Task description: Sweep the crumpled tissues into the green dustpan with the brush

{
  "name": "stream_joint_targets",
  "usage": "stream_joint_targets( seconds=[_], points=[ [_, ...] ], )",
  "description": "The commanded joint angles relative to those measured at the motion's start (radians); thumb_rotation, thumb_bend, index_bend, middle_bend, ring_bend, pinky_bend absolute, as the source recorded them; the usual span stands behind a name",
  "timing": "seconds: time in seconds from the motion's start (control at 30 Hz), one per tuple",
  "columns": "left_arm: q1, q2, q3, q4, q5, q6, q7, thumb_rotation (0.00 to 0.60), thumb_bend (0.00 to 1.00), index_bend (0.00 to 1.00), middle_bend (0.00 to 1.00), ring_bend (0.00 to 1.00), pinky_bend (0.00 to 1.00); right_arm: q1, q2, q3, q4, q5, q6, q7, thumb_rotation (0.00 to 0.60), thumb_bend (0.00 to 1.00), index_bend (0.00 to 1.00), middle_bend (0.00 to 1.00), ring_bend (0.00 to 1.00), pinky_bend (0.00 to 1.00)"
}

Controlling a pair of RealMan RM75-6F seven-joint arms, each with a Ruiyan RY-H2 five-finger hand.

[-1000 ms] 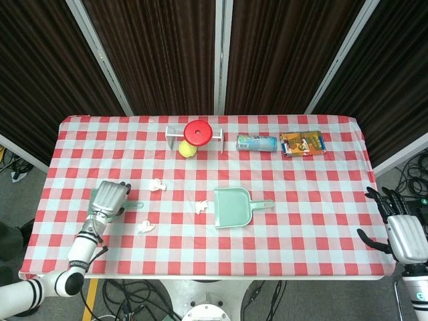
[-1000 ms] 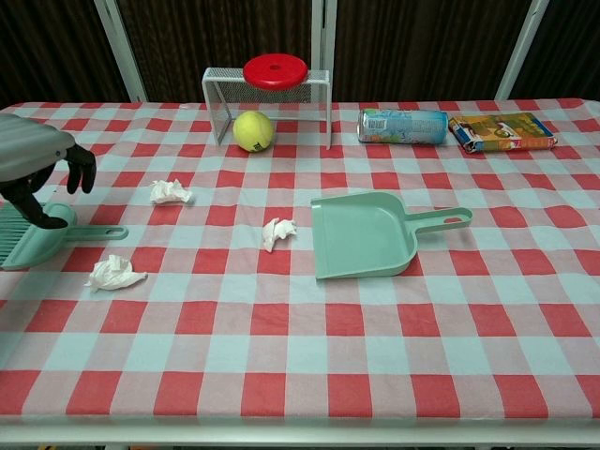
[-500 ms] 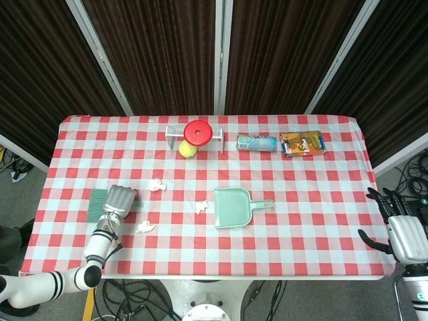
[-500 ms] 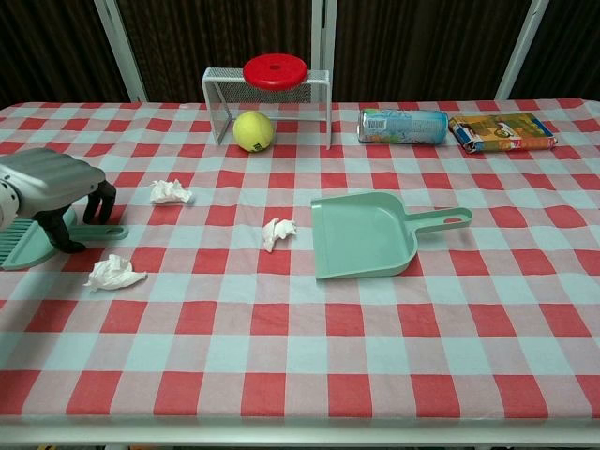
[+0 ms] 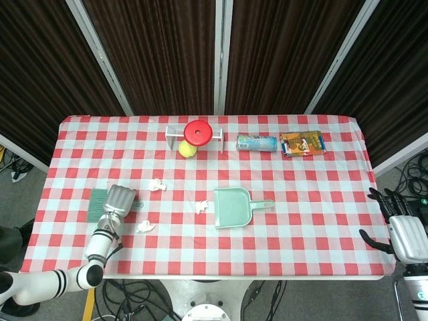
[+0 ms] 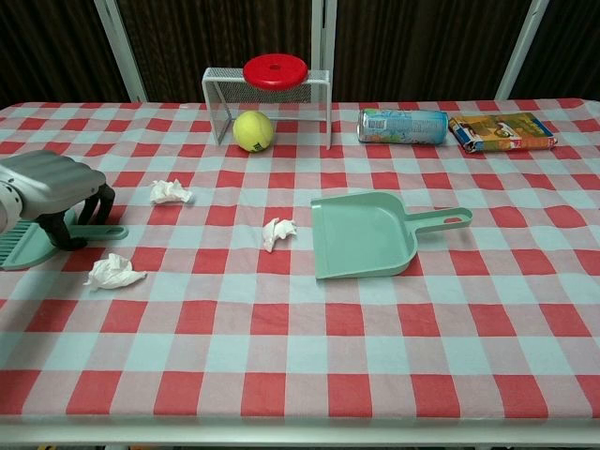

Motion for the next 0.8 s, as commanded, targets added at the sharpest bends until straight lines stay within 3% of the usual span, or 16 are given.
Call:
stream_joint_targets(
  seconds=[0.03,0.27,0.33,0.6,0.8],
  points=[
    [-0.002,0.001,0.003,0.001,0.005,0.002,-0.013,0.6,0.32,0.47,0.5,0.63,0.92,0.001,0.001,0.0,-0.001,0.001,-0.002,-0.001,0.6,0.17,0.06,0.19,0.0,0.0],
    [0.001,0.032,0.011,0.002,0.065,-0.006,-0.085,0.6,0.4,0.52,0.54,0.63,0.92,0.008,0.003,0.0,-0.01,0.004,-0.018,-0.021,0.6,0.17,0.06,0.19,0.0,0.0],
    [0.011,0.053,0.013,0.001,0.126,0.004,-0.145,0.6,0.41,0.53,0.55,0.63,0.92,0.015,0.007,0.0,-0.022,0.011,-0.034,-0.043,0.6,0.18,0.06,0.19,0.0,0.0],
    [0.09,0.159,0.039,0.034,0.447,0.084,-0.555,0.6,0.44,0.54,0.56,0.63,0.92,0.11,-0.038,0.028,-0.065,0.045,-0.165,-0.213,0.6,0.26,0.17,0.26,0.04,0.0],
    [0.138,0.218,0.061,0.044,0.568,0.161,-0.71,0.6,0.44,0.54,0.56,0.63,0.92,0.229,-0.131,0.081,-0.077,0.11,-0.3,-0.316,0.6,0.15,0.27,0.33,0.09,0.0]
  ],
)
